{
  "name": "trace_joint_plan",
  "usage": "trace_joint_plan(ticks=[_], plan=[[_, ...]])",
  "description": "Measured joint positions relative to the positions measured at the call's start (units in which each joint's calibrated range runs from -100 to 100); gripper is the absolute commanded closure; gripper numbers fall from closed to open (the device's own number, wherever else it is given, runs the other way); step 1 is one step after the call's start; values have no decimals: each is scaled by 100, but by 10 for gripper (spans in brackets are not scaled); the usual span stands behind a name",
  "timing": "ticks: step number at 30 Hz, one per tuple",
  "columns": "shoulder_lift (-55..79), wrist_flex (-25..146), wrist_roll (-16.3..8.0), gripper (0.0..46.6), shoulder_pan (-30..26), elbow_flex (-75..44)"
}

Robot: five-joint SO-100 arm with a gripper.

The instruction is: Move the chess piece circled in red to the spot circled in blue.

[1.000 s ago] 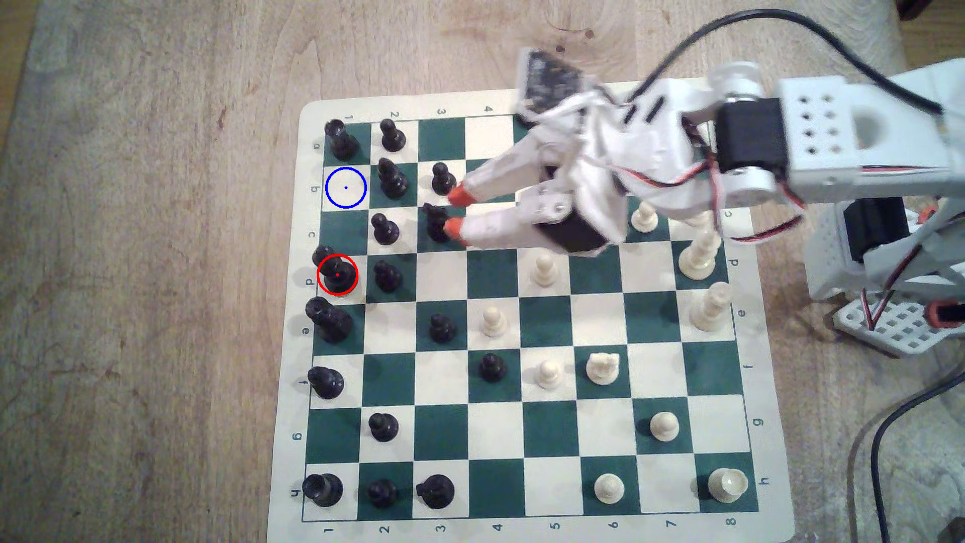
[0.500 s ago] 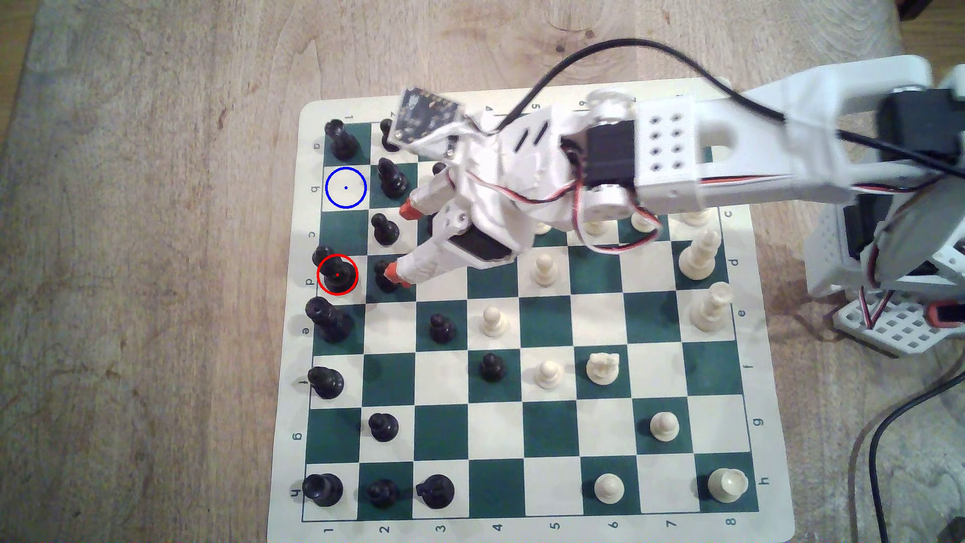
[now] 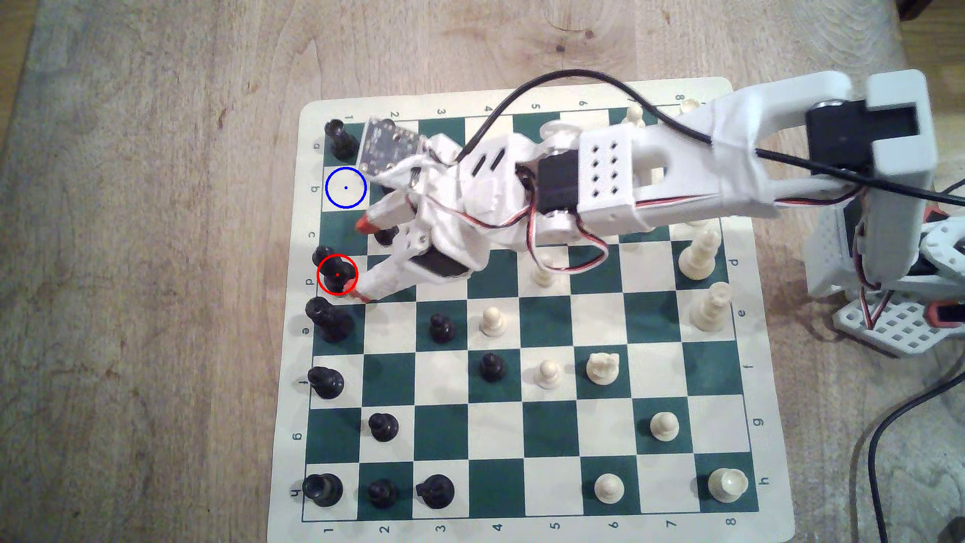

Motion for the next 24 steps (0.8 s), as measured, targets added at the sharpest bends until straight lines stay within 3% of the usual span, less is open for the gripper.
trace_joint_plan(ticks=[12,24], plan=[[528,-414,195,267,44,-54],[1047,-478,205,283,103,-714]])
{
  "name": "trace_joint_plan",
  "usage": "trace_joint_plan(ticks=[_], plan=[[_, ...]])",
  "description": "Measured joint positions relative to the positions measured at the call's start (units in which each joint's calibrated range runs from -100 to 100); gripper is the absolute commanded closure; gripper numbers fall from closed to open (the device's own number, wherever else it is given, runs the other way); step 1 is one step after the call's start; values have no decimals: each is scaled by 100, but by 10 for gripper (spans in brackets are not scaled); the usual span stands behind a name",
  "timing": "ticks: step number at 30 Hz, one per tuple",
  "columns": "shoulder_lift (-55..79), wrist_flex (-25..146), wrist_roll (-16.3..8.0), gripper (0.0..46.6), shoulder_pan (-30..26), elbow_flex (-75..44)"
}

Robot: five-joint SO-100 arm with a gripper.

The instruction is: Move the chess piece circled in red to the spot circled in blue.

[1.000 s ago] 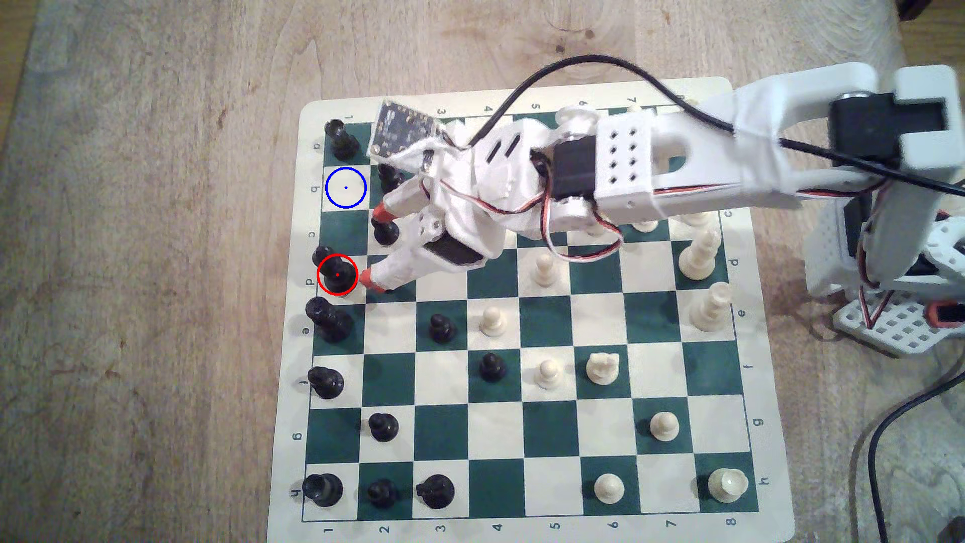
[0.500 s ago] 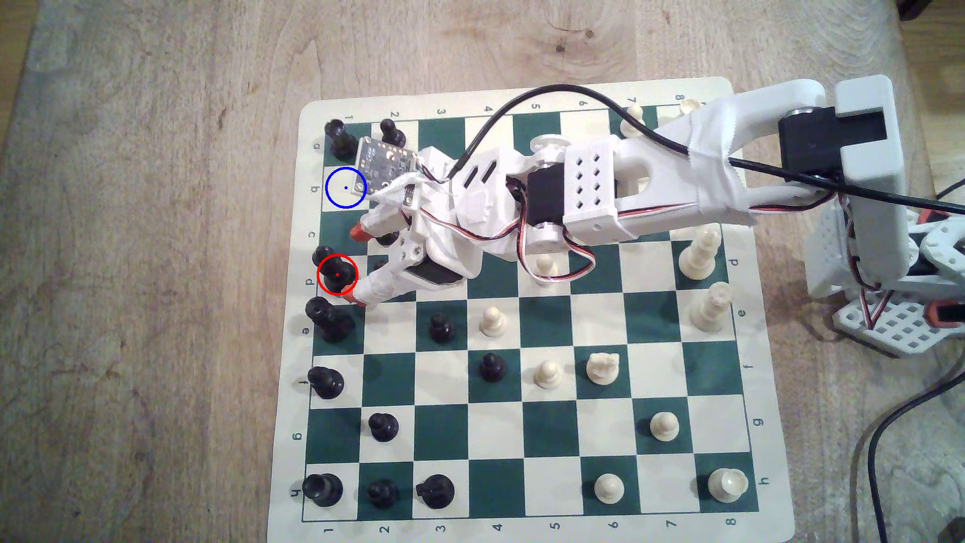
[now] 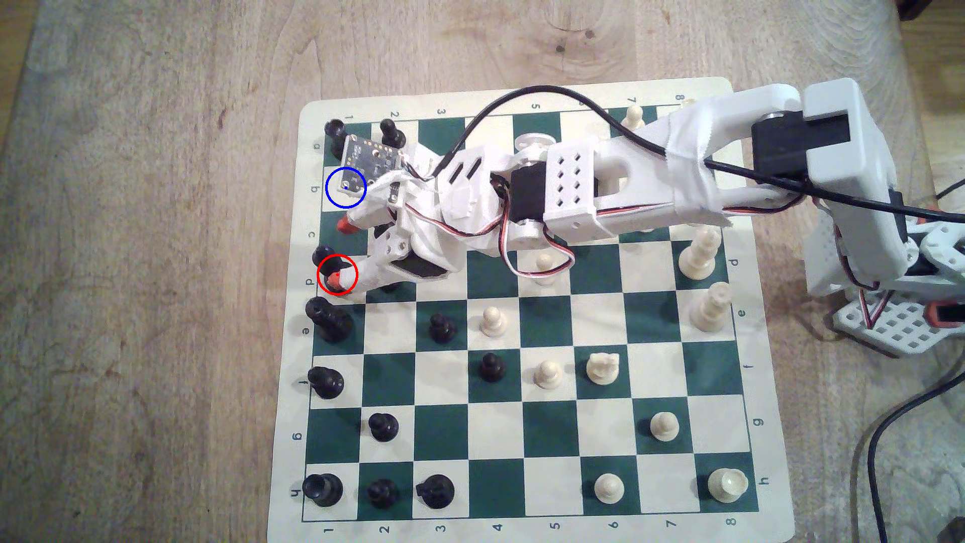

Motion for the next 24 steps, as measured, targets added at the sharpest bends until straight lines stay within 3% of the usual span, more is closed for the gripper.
trace_joint_plan(ticks=[24], plan=[[804,0,0,306,0,-940]])
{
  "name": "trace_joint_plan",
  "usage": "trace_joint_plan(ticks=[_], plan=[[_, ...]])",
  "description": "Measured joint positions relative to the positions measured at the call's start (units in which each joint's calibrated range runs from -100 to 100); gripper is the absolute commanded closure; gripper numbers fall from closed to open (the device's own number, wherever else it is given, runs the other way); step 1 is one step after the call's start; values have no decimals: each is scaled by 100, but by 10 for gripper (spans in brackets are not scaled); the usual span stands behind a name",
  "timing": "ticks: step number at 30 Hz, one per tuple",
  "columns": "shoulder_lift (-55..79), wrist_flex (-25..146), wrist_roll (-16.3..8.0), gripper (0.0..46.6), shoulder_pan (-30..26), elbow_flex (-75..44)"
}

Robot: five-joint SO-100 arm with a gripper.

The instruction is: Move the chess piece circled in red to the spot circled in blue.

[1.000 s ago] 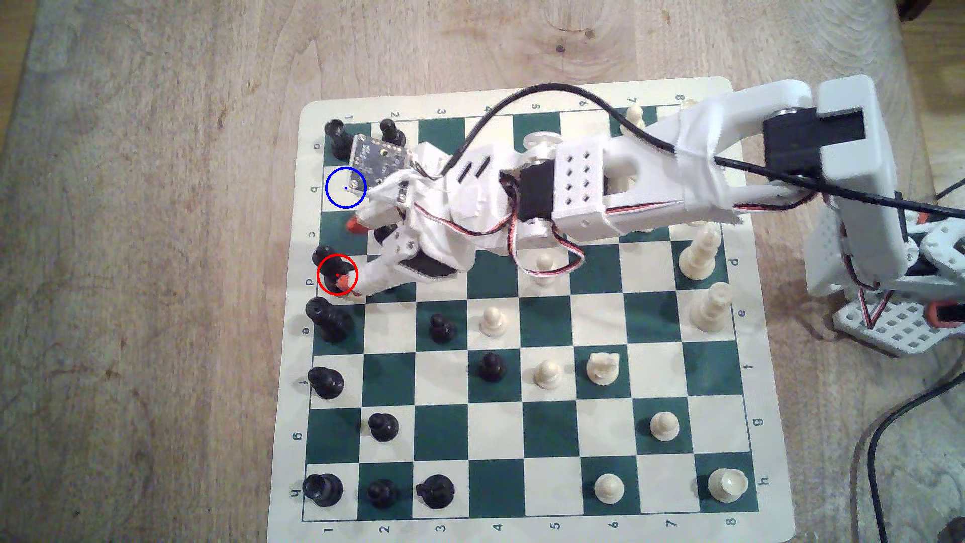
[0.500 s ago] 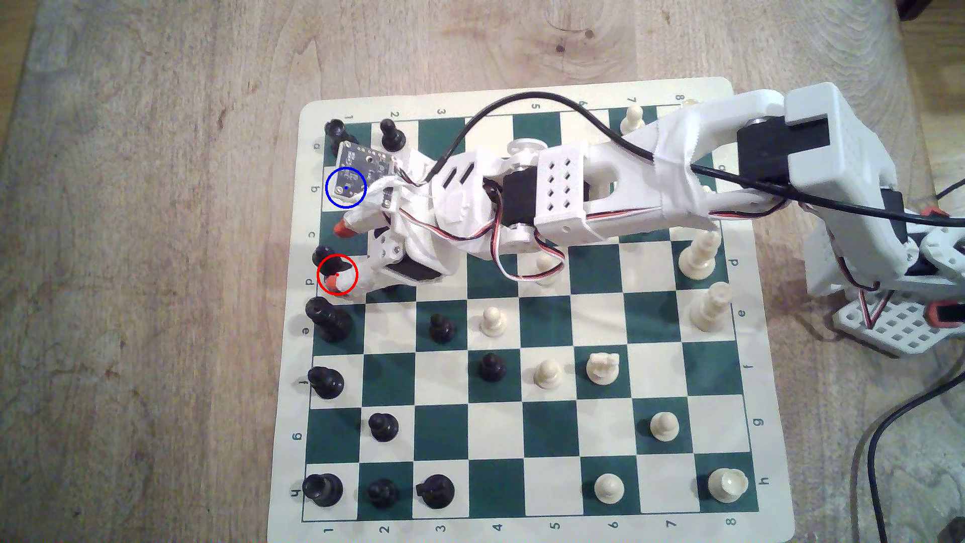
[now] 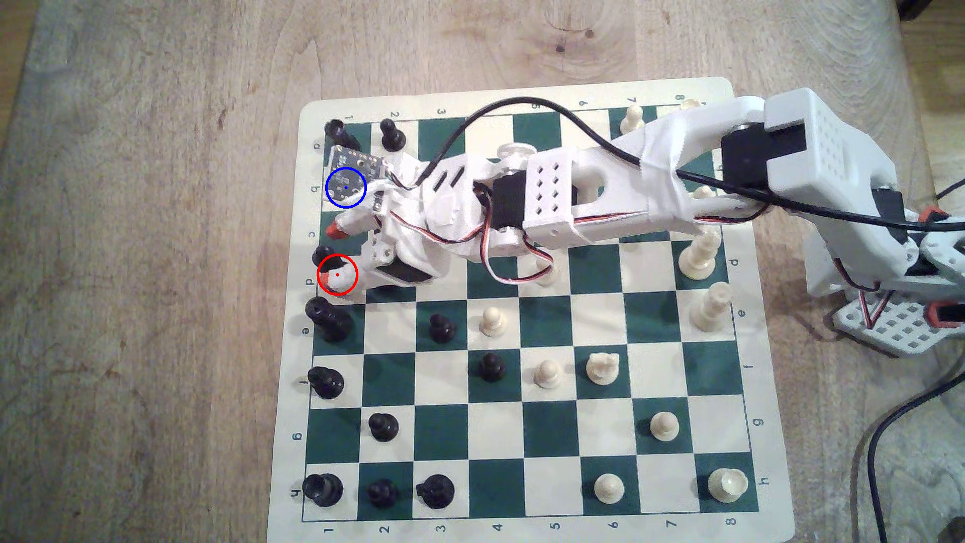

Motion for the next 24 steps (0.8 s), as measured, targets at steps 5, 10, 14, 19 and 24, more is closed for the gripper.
trace_joint_plan(ticks=[5,10,14,19,24], plan=[[117,0,0,314,0,-145],[117,0,0,331,0,-145],[117,0,0,354,0,-145],[117,0,0,434,0,-163],[117,0,0,446,0,-163]])
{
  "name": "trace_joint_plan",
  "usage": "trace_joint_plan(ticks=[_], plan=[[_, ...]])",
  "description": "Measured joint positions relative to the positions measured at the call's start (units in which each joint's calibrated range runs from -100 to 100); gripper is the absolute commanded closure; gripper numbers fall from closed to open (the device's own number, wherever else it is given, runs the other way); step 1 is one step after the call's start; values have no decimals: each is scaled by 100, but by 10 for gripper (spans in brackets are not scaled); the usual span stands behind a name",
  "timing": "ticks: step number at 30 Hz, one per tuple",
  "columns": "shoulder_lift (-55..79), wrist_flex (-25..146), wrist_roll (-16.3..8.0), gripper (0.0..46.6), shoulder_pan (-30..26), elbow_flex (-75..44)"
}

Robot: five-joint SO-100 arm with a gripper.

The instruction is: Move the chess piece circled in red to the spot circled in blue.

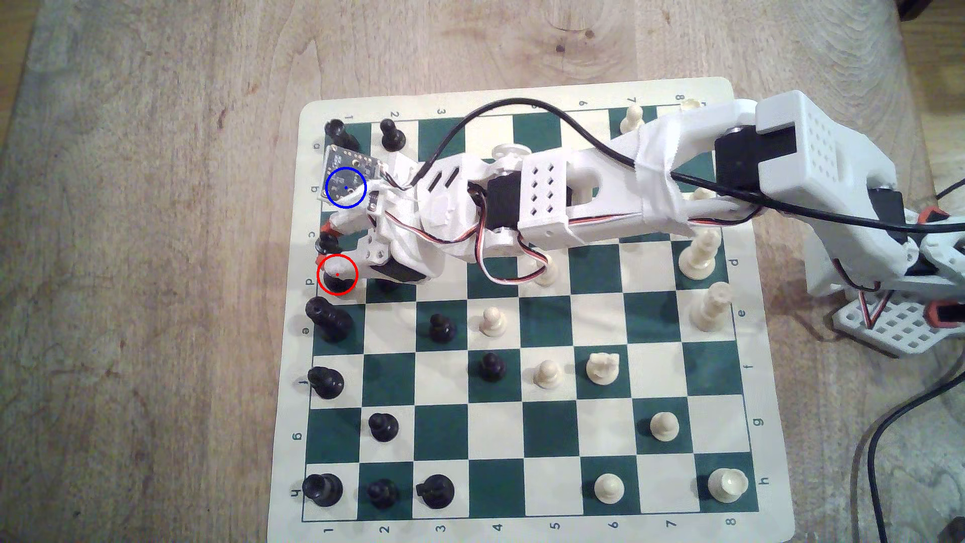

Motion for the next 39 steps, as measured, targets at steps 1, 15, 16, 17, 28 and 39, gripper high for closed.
trace_joint_plan(ticks=[1,15,16,17,28,39], plan=[[0,0,0,449,-15,0],[0,685,0,455,-52,-461],[-17,733,0,455,-37,-461],[-59,797,0,455,-22,-461],[-1324,1131,0,455,59,-452],[-1768,1012,107,455,671,-27]])
